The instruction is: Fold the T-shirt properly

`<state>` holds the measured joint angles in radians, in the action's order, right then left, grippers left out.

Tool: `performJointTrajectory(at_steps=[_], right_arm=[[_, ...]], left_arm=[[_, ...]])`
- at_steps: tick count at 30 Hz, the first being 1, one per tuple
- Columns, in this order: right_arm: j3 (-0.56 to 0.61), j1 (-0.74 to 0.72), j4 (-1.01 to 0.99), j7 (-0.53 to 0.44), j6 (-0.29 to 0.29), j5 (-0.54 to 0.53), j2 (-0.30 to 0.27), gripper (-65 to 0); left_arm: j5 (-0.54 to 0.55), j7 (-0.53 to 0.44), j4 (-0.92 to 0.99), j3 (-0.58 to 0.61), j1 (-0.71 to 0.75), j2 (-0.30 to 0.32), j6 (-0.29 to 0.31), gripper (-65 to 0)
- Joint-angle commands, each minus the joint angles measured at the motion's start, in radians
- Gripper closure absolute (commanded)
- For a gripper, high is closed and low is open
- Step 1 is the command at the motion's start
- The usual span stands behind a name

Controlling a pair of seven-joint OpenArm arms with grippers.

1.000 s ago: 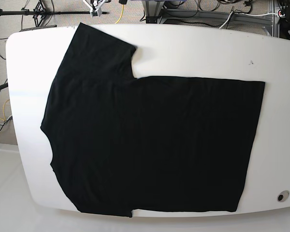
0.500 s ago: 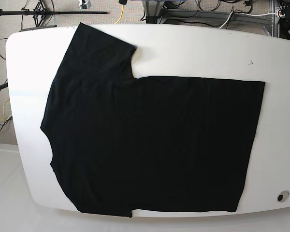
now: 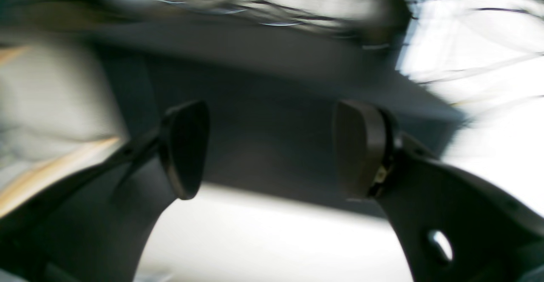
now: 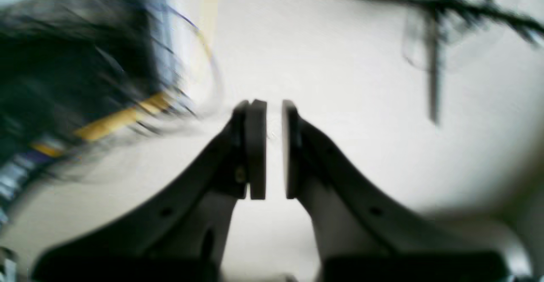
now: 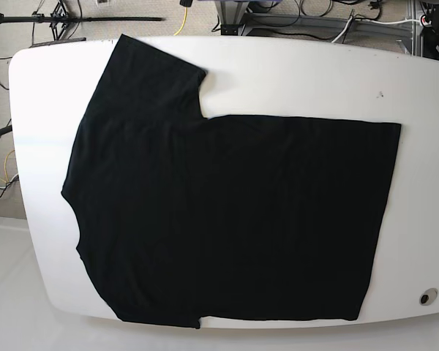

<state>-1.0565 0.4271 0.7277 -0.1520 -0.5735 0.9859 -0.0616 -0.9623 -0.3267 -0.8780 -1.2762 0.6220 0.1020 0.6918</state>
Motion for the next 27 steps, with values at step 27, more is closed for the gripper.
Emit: performJointTrajectory(at_steps=[27], right_arm=[[0.121, 0.336, 0.501, 0.072, -0.012, -0.523, -0.014, -15.5]], left_arm=[[0.11, -0.052, -0.411, 0.205, 0.253, -0.01, 0.006, -46.6]])
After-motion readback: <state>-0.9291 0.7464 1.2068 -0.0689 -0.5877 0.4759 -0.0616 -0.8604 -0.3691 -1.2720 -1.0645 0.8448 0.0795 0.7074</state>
